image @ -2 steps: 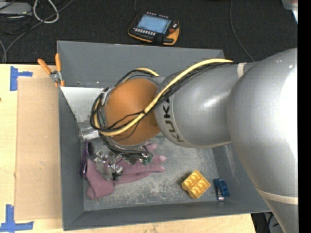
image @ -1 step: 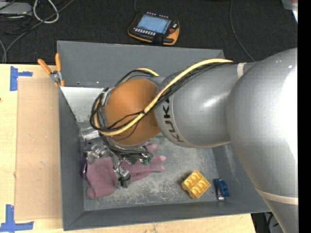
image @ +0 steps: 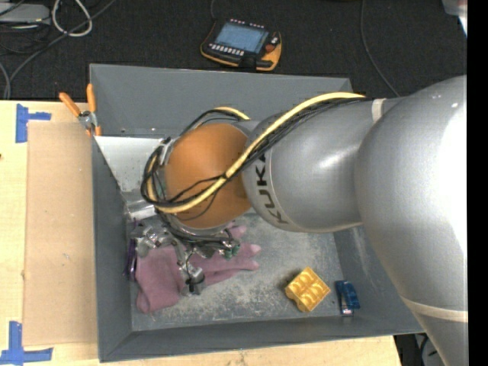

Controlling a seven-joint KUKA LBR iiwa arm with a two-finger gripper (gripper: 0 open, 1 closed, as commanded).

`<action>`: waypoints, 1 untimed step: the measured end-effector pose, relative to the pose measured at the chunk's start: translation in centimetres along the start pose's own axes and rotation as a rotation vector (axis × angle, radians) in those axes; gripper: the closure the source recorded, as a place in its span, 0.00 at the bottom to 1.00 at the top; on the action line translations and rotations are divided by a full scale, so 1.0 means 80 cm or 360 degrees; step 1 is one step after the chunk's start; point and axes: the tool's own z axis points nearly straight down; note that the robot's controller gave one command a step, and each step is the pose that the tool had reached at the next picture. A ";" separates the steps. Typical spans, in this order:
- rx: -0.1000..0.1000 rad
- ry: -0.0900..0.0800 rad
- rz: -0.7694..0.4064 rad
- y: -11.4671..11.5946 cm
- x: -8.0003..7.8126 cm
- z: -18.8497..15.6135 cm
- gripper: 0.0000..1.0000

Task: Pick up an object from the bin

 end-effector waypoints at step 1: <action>0.0001 -0.0002 0.0003 0.000 -0.004 0.004 0.00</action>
Offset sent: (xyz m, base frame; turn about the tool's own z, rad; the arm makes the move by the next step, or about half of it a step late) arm 0.0479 0.0113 0.0016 -0.1131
